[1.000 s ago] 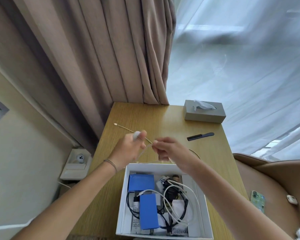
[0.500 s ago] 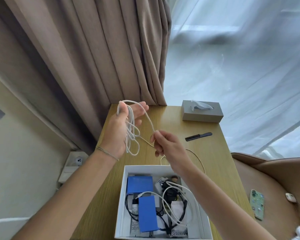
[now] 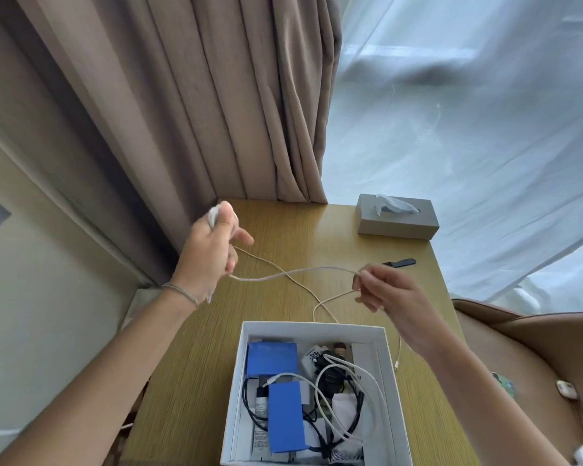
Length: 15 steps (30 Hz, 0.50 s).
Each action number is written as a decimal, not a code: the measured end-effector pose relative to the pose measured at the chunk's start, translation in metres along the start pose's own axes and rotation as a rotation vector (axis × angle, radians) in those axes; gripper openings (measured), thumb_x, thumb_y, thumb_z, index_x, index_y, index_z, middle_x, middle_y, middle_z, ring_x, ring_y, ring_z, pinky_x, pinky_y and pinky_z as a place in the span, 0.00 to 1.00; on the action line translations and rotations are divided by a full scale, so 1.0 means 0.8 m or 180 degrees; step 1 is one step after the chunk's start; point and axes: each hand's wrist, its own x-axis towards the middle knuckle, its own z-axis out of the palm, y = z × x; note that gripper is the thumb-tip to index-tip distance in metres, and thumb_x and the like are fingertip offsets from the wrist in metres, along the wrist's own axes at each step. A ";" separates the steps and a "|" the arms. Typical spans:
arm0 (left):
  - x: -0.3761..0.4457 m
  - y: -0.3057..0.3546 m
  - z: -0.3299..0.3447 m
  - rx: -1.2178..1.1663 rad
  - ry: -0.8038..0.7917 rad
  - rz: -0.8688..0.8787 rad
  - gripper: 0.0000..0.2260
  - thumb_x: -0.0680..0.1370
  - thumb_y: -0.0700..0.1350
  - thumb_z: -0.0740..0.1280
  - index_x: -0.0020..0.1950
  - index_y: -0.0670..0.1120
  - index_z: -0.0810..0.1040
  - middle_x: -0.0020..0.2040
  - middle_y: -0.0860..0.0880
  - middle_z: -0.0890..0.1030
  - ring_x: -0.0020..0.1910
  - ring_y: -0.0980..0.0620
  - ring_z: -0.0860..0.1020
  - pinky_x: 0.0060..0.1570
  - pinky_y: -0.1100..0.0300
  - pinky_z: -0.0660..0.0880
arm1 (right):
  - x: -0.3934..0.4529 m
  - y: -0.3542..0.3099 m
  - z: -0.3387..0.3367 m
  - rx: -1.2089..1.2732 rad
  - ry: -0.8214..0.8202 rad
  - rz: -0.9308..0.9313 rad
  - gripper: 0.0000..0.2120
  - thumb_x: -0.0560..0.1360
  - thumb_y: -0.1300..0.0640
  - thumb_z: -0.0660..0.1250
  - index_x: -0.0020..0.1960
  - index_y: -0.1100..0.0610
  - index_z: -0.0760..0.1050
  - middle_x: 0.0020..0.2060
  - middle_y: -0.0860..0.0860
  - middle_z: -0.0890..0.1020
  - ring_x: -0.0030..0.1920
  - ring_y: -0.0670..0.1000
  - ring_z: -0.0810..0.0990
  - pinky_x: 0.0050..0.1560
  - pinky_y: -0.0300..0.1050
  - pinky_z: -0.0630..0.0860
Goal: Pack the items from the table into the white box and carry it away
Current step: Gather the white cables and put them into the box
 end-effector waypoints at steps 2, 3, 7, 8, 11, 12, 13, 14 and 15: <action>-0.016 -0.007 0.015 0.0112 -0.0506 0.0025 0.20 0.78 0.67 0.56 0.42 0.52 0.70 0.44 0.45 0.85 0.20 0.55 0.69 0.18 0.67 0.62 | 0.003 -0.015 0.003 0.0264 -0.0014 -0.0089 0.12 0.80 0.55 0.63 0.45 0.60 0.81 0.29 0.51 0.66 0.31 0.48 0.65 0.40 0.43 0.68; -0.026 -0.009 0.027 0.0084 -0.0771 0.0015 0.21 0.76 0.69 0.58 0.44 0.51 0.72 0.44 0.47 0.85 0.21 0.56 0.69 0.18 0.67 0.63 | 0.004 -0.022 0.010 0.0326 -0.0082 -0.0120 0.12 0.81 0.54 0.62 0.45 0.60 0.81 0.29 0.50 0.66 0.30 0.48 0.64 0.39 0.43 0.67; -0.056 -0.008 0.077 -0.0233 -0.1456 0.0010 0.29 0.67 0.67 0.65 0.55 0.44 0.72 0.38 0.54 0.81 0.25 0.59 0.70 0.21 0.68 0.67 | 0.011 -0.037 0.048 0.0516 -0.0247 -0.0131 0.12 0.79 0.56 0.64 0.45 0.63 0.81 0.27 0.50 0.68 0.29 0.48 0.66 0.38 0.45 0.69; -0.061 -0.007 0.086 -0.0369 -0.1520 -0.0002 0.31 0.66 0.65 0.67 0.59 0.43 0.72 0.36 0.56 0.80 0.26 0.61 0.71 0.23 0.69 0.68 | 0.013 -0.039 0.056 0.0528 -0.0156 -0.0168 0.12 0.78 0.56 0.66 0.45 0.65 0.81 0.28 0.53 0.72 0.31 0.50 0.70 0.39 0.46 0.71; -0.071 -0.009 0.102 -0.0494 -0.1427 -0.0069 0.37 0.65 0.64 0.68 0.67 0.42 0.72 0.36 0.57 0.80 0.29 0.65 0.76 0.30 0.75 0.70 | 0.016 -0.039 0.072 0.0461 0.0214 -0.0400 0.11 0.77 0.57 0.70 0.45 0.66 0.83 0.39 0.65 0.81 0.41 0.57 0.79 0.46 0.49 0.77; -0.073 -0.012 0.105 -0.0468 -0.1427 -0.0117 0.40 0.64 0.68 0.68 0.65 0.41 0.74 0.38 0.54 0.79 0.29 0.64 0.75 0.30 0.74 0.70 | 0.015 -0.038 0.075 0.0580 0.0271 -0.0409 0.10 0.77 0.57 0.70 0.45 0.65 0.84 0.39 0.64 0.81 0.40 0.57 0.79 0.44 0.50 0.77; -0.076 -0.014 0.107 -0.0460 -0.1490 -0.0214 0.44 0.61 0.72 0.68 0.62 0.38 0.75 0.39 0.47 0.78 0.28 0.62 0.74 0.28 0.70 0.70 | 0.015 -0.037 0.078 0.0824 0.0231 -0.0338 0.10 0.76 0.56 0.70 0.45 0.63 0.84 0.37 0.62 0.81 0.37 0.56 0.78 0.39 0.50 0.78; -0.079 -0.017 0.108 -0.0450 -0.1611 -0.0350 0.46 0.58 0.75 0.70 0.57 0.36 0.75 0.38 0.41 0.76 0.26 0.57 0.72 0.25 0.66 0.69 | 0.014 -0.035 0.080 0.1120 0.0133 -0.0210 0.11 0.76 0.55 0.70 0.45 0.62 0.84 0.34 0.59 0.80 0.34 0.55 0.77 0.33 0.51 0.76; -0.081 -0.020 0.108 -0.0436 -0.1753 -0.0502 0.44 0.57 0.74 0.72 0.52 0.36 0.75 0.36 0.40 0.75 0.24 0.54 0.71 0.23 0.63 0.67 | 0.013 -0.033 0.083 0.1407 0.0059 -0.0061 0.10 0.76 0.54 0.70 0.45 0.61 0.84 0.33 0.57 0.78 0.33 0.54 0.76 0.31 0.50 0.76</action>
